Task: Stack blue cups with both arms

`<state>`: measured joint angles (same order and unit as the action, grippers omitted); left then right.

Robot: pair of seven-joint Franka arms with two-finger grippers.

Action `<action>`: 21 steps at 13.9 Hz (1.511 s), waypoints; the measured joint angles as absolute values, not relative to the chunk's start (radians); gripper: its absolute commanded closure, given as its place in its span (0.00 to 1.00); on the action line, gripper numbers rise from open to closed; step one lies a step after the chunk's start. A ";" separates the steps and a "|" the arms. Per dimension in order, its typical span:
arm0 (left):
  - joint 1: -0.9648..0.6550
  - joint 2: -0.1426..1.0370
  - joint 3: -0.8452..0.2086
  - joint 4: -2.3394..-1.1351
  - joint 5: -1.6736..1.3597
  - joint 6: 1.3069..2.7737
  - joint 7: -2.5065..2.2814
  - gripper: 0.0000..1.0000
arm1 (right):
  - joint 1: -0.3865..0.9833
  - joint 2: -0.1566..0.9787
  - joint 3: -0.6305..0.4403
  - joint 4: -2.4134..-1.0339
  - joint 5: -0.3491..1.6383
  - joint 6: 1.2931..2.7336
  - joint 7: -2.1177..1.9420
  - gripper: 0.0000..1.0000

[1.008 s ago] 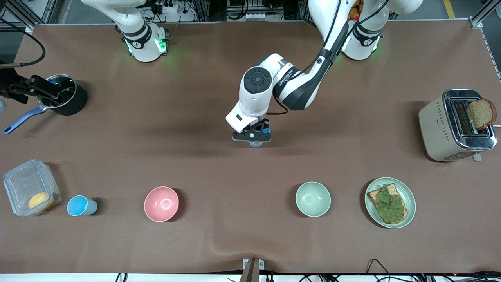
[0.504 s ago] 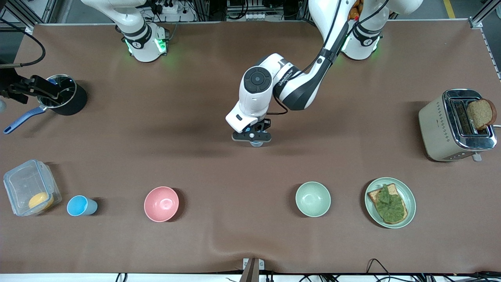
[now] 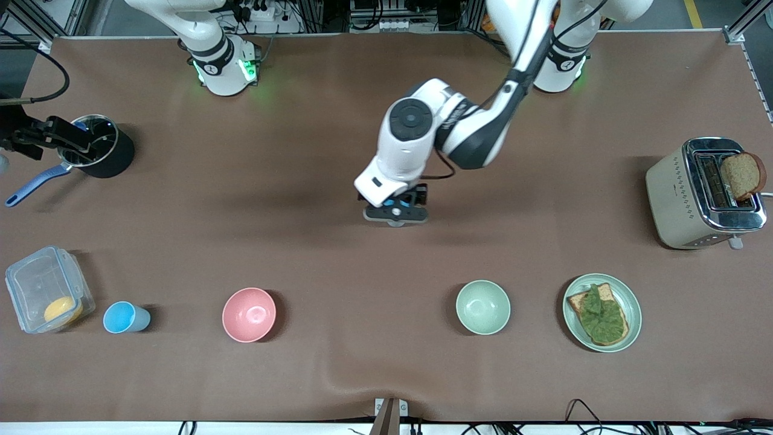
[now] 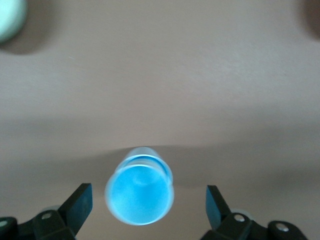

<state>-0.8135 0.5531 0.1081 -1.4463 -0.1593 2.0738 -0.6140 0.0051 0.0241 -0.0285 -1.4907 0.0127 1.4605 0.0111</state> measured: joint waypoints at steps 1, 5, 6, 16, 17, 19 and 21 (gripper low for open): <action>-0.779 0.509 0.109 -1.477 -0.159 2.046 -0.582 0.00 | 0.005 0.024 -0.029 -1.491 0.012 1.461 0.011 0.00; -0.564 0.288 0.113 -1.628 -0.159 1.926 -0.350 0.00 | 0.004 0.024 -0.032 -1.491 0.011 1.463 0.011 0.00; -0.497 0.228 0.115 -1.659 -0.154 1.887 -0.285 0.00 | 0.004 0.024 -0.033 -1.491 0.011 1.465 0.011 0.00; -0.223 -0.176 0.090 -1.841 0.017 1.628 -0.101 0.00 | -0.016 0.024 -0.037 -1.491 0.010 1.489 -0.036 0.00; -0.201 -0.195 0.087 -1.842 0.017 1.604 -0.096 0.00 | -0.021 0.024 -0.037 -1.491 0.011 1.489 -0.038 0.00; -0.175 -0.211 0.084 -1.842 0.020 1.589 -0.095 0.00 | -0.021 0.024 -0.029 -1.491 0.014 1.490 -0.038 0.00; -0.163 -0.211 0.084 -1.837 0.032 1.577 -0.096 0.00 | -0.018 0.024 -0.016 -1.491 0.014 1.493 -0.039 0.00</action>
